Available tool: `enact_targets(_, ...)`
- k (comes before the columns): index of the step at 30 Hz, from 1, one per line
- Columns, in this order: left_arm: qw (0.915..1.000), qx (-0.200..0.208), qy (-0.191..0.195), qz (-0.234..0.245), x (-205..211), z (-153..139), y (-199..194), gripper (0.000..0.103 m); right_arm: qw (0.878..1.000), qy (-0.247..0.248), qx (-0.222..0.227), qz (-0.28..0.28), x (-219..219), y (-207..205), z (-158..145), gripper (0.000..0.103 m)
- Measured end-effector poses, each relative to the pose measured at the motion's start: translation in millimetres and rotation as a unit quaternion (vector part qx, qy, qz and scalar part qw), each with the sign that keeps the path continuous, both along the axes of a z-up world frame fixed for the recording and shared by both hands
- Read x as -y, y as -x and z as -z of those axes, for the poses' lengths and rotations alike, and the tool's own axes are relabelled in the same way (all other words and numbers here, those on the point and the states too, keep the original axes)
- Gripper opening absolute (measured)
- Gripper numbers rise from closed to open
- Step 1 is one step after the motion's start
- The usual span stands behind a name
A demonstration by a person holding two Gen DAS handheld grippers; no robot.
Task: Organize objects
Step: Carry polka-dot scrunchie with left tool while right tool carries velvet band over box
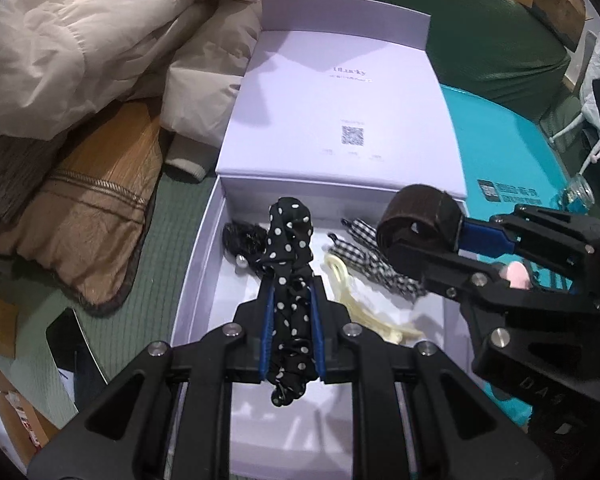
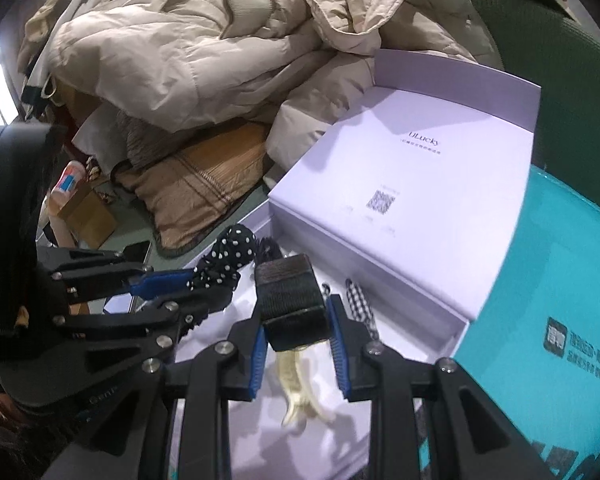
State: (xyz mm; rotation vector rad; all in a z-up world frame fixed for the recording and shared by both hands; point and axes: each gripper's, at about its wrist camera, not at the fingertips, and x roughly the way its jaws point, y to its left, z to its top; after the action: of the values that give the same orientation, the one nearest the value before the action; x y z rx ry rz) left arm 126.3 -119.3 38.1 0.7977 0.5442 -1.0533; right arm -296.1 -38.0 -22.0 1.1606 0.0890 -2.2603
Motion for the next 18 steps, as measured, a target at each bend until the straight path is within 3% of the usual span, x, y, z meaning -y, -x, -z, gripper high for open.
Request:
enact_targets(12, 0.9996, -0.002, -0.028, -0.003, 36.3, 19.8, -8.9, 0.015, 0.999, 0.005, 0.023, 0.022, -10.4, 29.6, 27.4, 0.027)
enact_targets(18, 0.9982, -0.012, -0.058, -0.006, 46.6, 36.5, -10.6, 0.016, 0.999, -0.027, 0.024, 0.035, -14.0, 31.0, 36.6, 0.027)
